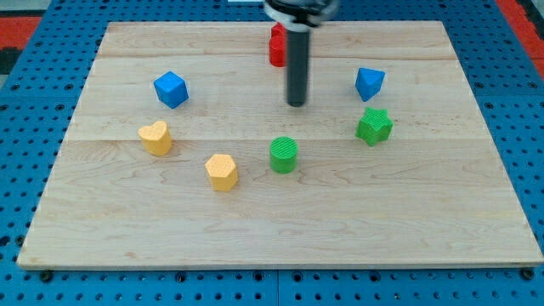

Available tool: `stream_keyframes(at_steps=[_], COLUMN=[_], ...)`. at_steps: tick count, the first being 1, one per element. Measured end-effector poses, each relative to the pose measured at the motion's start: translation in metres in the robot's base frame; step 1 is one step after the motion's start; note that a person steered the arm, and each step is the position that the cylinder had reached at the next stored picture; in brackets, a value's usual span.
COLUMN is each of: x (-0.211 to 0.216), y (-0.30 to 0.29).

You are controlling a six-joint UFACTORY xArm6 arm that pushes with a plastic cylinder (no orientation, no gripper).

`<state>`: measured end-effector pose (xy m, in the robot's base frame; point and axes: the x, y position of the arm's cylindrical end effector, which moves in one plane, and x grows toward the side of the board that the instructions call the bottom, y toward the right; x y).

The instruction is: Push the green star to the top center

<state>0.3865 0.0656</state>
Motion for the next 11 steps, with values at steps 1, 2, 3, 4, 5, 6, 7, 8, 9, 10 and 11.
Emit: stream_keyframes(at_steps=[1,2,3,4,5,6,7,8,9,10,11], x=[0.004,-0.005,0.034,0.05,0.049,0.044,0.042,-0.003,-0.039,-0.05,-0.064], y=[0.091,0.166,0.179,0.119,0.024,-0.064,-0.078,-0.078,-0.07,-0.047,-0.02])
